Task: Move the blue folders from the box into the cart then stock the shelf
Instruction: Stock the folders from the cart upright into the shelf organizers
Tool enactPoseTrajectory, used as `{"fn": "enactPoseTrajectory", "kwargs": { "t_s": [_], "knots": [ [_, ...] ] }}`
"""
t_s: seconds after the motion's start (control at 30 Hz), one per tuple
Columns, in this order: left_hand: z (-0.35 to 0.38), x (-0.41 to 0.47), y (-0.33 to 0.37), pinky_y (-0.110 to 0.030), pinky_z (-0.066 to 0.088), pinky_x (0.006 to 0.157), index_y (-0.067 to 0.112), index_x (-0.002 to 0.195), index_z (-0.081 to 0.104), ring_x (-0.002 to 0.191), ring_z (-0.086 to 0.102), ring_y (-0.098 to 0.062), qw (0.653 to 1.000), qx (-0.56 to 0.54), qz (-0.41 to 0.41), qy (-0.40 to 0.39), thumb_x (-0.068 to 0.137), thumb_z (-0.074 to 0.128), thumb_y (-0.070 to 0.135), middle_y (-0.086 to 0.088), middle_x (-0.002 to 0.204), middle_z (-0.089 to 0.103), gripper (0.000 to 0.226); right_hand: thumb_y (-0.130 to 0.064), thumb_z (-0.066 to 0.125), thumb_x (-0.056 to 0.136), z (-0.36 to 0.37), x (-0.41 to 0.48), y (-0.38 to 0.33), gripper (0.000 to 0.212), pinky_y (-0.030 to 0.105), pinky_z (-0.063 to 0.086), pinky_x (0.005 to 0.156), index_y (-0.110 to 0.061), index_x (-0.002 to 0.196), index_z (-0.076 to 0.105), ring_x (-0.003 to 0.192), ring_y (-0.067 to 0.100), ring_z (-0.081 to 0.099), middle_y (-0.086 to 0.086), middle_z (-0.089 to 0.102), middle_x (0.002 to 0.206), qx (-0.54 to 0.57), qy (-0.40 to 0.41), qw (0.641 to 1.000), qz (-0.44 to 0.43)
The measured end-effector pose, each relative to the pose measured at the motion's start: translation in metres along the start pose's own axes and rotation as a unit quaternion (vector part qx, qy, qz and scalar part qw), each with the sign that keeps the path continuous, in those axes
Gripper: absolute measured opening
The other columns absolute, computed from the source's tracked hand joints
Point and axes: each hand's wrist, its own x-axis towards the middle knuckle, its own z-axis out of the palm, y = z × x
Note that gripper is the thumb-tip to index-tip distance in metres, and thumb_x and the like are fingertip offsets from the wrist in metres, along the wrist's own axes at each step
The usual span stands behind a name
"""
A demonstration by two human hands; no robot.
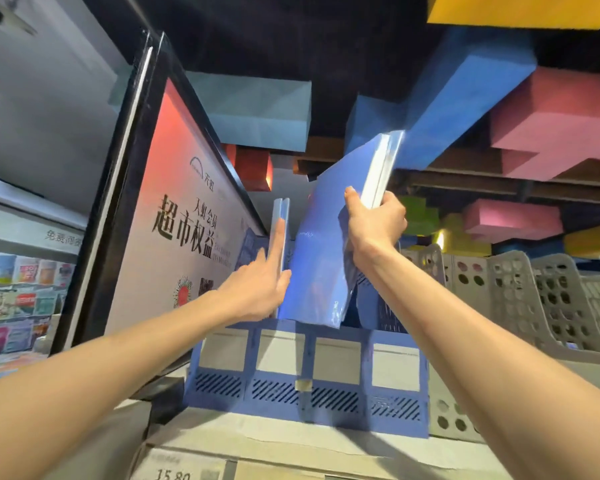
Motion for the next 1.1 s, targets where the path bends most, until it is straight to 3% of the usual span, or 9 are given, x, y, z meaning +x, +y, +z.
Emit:
{"fn": "enactPoseTrajectory", "kwargs": {
  "t_s": [0.17, 0.27, 0.33, 0.5, 0.6, 0.7, 0.77, 0.87, 1.1],
  "knots": [
    [-0.013, -0.002, 0.003, -0.038, 0.034, 0.076, 0.031, 0.147, -0.041, 0.107, 0.059, -0.046, 0.999, -0.030, 0.005, -0.023, 0.107, 0.029, 0.029, -0.034, 0.127, 0.056, 0.080, -0.044, 0.072, 0.086, 0.026, 0.006, 0.008, 0.033, 0.025, 0.041, 0.058, -0.012, 0.091, 0.068, 0.079, 0.020, 0.059, 0.003, 0.066, 0.090, -0.028, -0.044, 0.999, 0.011],
    [-0.016, -0.014, 0.003, -0.040, 0.040, 0.066, 0.034, 0.151, -0.033, 0.067, 0.057, -0.027, 0.998, -0.049, 0.018, -0.020, 0.108, 0.028, 0.037, -0.008, 0.074, 0.057, 0.075, -0.044, 0.070, 0.088, 0.035, 0.007, 0.015, 0.045, 0.018, 0.027, 0.039, -0.014, 0.061, 0.050, 0.055, 0.014, 0.041, 0.000, 0.050, 0.063, -0.036, -0.063, 0.997, 0.014],
    [-0.019, -0.018, 0.004, -0.040, 0.047, 0.071, 0.041, 0.152, -0.029, 0.061, 0.053, -0.024, 0.995, -0.095, 0.002, -0.033, 0.106, 0.026, 0.053, -0.004, 0.064, 0.052, 0.072, -0.041, 0.069, 0.089, 0.037, 0.006, 0.020, 0.055, 0.021, 0.026, 0.036, -0.016, 0.054, 0.035, 0.049, 0.015, 0.030, -0.003, 0.037, 0.054, -0.048, -0.079, 0.996, 0.014],
    [-0.027, -0.018, 0.015, -0.043, 0.048, 0.098, 0.041, 0.155, -0.022, 0.100, 0.065, -0.027, 0.983, -0.165, -0.055, -0.057, 0.073, 0.031, 0.096, -0.011, 0.096, 0.066, 0.112, -0.046, 0.068, 0.086, 0.028, 0.005, 0.033, 0.051, 0.026, 0.024, 0.043, -0.017, 0.057, 0.036, 0.051, 0.019, 0.027, -0.004, 0.031, 0.052, -0.020, -0.111, 0.993, 0.041],
    [-0.020, -0.021, 0.016, -0.045, 0.044, 0.106, 0.044, 0.150, -0.030, 0.115, 0.061, -0.026, 0.979, -0.167, -0.072, -0.091, 0.058, 0.043, 0.103, -0.014, 0.129, 0.063, 0.131, -0.055, 0.066, 0.085, 0.016, -0.005, 0.042, 0.046, 0.028, 0.039, 0.055, -0.013, 0.068, 0.062, 0.056, 0.023, 0.042, -0.002, 0.047, 0.056, 0.008, -0.183, 0.982, 0.054],
    [-0.015, -0.019, 0.014, -0.042, 0.038, 0.114, 0.047, 0.146, -0.035, 0.136, 0.049, -0.026, 0.977, -0.177, -0.067, -0.099, 0.055, 0.053, 0.101, -0.009, 0.161, 0.036, 0.137, -0.059, 0.070, 0.083, 0.007, -0.015, 0.051, 0.044, 0.032, 0.057, 0.076, -0.017, 0.094, 0.076, 0.094, 0.015, 0.071, -0.006, 0.077, 0.097, 0.062, -0.251, 0.964, 0.062],
    [-0.013, -0.016, 0.011, -0.039, 0.034, 0.117, 0.047, 0.147, -0.033, 0.144, 0.041, -0.020, 0.972, -0.204, -0.052, -0.100, 0.060, 0.058, 0.095, 0.001, 0.165, 0.025, 0.135, -0.057, 0.069, 0.084, 0.004, -0.018, 0.057, 0.038, 0.026, 0.055, 0.078, -0.023, 0.099, 0.074, 0.098, 0.003, 0.069, -0.015, 0.075, 0.098, 0.089, -0.283, 0.952, 0.067],
    [-0.014, -0.010, 0.003, -0.039, 0.032, 0.120, 0.053, 0.148, -0.027, 0.143, 0.040, -0.009, 0.961, -0.254, -0.012, -0.113, 0.063, 0.070, 0.085, 0.019, 0.162, 0.027, 0.133, -0.054, 0.066, 0.089, -0.001, -0.018, 0.064, 0.043, 0.034, 0.058, 0.087, -0.015, 0.105, 0.075, 0.095, 0.016, 0.074, 0.000, 0.077, 0.101, 0.115, -0.333, 0.932, 0.081],
    [-0.007, -0.015, -0.010, -0.041, 0.045, 0.111, 0.067, 0.140, -0.025, 0.127, 0.058, -0.010, 0.976, -0.204, -0.002, -0.077, 0.070, 0.076, 0.067, 0.017, 0.148, 0.051, 0.122, -0.051, 0.068, 0.088, -0.011, -0.014, 0.070, 0.044, 0.038, 0.060, 0.080, -0.016, 0.114, 0.074, 0.095, 0.028, 0.074, 0.008, 0.075, 0.110, 0.104, -0.385, 0.915, 0.061]
  ]
}}
